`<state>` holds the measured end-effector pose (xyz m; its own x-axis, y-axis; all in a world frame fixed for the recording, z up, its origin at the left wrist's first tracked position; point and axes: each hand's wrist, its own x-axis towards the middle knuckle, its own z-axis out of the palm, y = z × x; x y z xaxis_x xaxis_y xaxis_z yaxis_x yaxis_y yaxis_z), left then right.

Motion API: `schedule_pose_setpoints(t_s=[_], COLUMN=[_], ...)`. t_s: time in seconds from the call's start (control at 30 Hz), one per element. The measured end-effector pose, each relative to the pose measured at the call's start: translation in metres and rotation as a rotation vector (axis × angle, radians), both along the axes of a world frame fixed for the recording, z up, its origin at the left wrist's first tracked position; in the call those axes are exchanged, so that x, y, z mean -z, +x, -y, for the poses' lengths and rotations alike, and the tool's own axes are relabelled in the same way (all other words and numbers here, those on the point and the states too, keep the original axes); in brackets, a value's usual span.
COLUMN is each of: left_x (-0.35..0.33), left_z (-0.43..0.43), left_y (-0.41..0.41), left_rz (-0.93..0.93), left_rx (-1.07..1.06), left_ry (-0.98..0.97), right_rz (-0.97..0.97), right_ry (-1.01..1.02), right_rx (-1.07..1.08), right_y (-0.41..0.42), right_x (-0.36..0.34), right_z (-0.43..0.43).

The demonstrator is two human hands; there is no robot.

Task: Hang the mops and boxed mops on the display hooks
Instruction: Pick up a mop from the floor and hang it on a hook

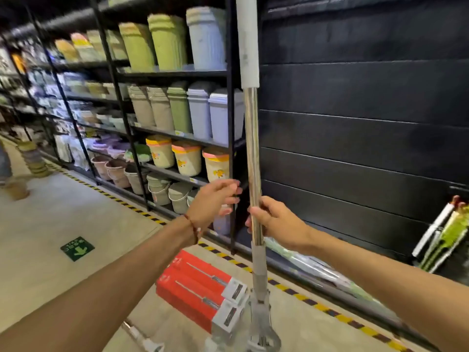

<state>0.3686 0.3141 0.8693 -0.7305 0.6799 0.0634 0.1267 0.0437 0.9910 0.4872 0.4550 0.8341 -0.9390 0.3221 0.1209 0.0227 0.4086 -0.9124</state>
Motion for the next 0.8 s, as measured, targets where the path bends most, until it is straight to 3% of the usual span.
schedule_pose_setpoints(t_s=[0.3, 0.43, 0.6, 0.7, 0.8], left_x=[-0.106, -0.114, -0.113, -0.105, -0.103], left_z=[-0.128, -0.176, -0.241, -0.278, -0.314], left_y=[0.1, 0.119, 0.121, 0.116, 0.105], left_rz=[0.015, 0.004, -0.062, -0.05, -0.014], left_rx=[0.203, 0.303, 0.348, 0.349, 0.363], left_ry=[0.287, 0.307, 0.21, 0.188, 0.234], right_rz=[0.048, 0.068, 0.228, 0.245, 0.125], right_ry=[0.133, 0.132, 0.223, 0.403, 0.477], right_rx=[-0.001, 0.039, 0.058, 0.201, 0.409], right_y=[0.089, 0.112, 0.128, 0.137, 0.141], right_x=[-0.051, -0.061, -0.084, -0.1, -0.124], right_z=[-0.093, -0.132, -0.186, -0.228, -0.265])
